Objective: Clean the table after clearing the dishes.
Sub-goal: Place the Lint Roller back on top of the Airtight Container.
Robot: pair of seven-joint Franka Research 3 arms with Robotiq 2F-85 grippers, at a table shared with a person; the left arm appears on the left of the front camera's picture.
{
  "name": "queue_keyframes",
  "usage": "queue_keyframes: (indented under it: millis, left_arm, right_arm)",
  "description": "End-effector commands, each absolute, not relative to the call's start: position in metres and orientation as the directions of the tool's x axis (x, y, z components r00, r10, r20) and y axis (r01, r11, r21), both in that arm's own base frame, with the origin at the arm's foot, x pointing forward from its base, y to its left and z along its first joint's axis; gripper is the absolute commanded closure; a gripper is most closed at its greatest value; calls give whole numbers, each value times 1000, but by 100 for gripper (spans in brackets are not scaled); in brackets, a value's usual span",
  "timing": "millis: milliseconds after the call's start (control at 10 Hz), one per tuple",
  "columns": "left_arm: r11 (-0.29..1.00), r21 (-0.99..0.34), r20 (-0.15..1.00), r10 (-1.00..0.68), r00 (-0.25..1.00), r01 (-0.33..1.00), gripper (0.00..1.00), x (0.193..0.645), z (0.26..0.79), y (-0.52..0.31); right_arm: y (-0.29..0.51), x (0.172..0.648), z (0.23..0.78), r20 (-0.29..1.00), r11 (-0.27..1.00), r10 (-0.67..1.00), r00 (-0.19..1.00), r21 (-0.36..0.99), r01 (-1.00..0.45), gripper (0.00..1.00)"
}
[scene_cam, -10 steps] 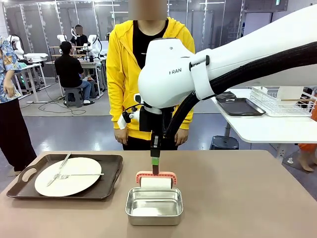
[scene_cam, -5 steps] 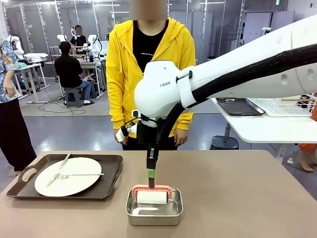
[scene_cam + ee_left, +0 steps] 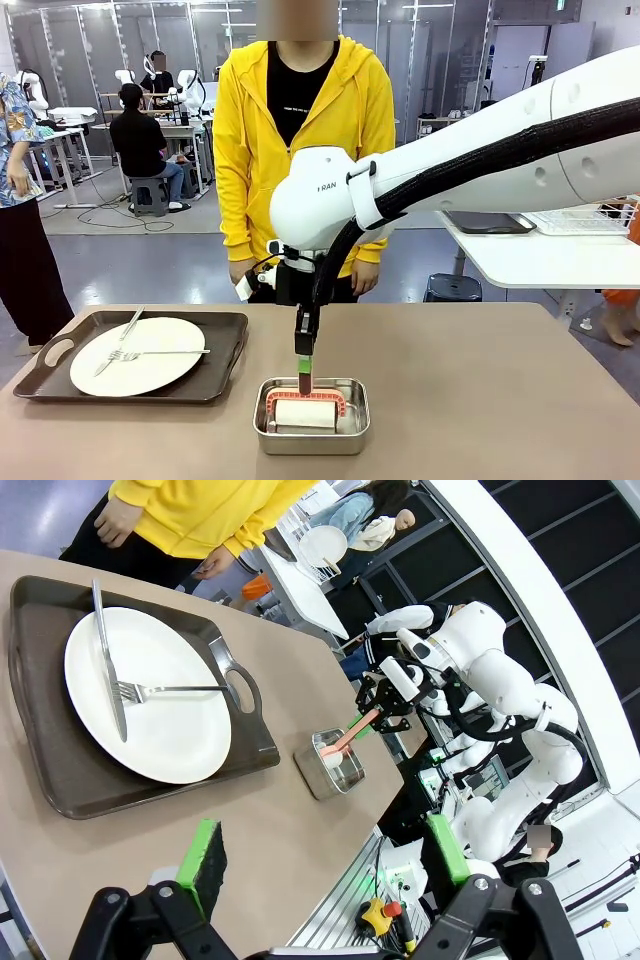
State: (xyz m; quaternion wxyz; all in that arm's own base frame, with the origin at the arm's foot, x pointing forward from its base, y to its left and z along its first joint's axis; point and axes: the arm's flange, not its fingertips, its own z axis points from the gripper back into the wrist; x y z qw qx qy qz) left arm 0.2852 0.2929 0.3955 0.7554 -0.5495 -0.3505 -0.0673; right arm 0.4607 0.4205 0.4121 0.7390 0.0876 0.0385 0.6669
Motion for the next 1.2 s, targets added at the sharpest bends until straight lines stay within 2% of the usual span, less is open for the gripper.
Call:
queue_keyframes:
  millis: [0,300,700,1100]
  left_arm:
    - [386,-777,613,284,738,497,0,282,397,294]
    - [386,-777,613,284,738,497,0,282,397,294]
    - [386,-777,613,284,738,497,0,282,397,294]
    - [386,-777,613,284,738,497,0,282,397,294]
  right_arm:
    - [413,462,416,69,82,993,97,200,-976,79]
    - [411,465,416,56,89,994,97,133,-987,79]
    - [411,467,408,41,38,998,42,81,-996,79]
    - [410,464,389,55,29,998,34,88,-996,79]
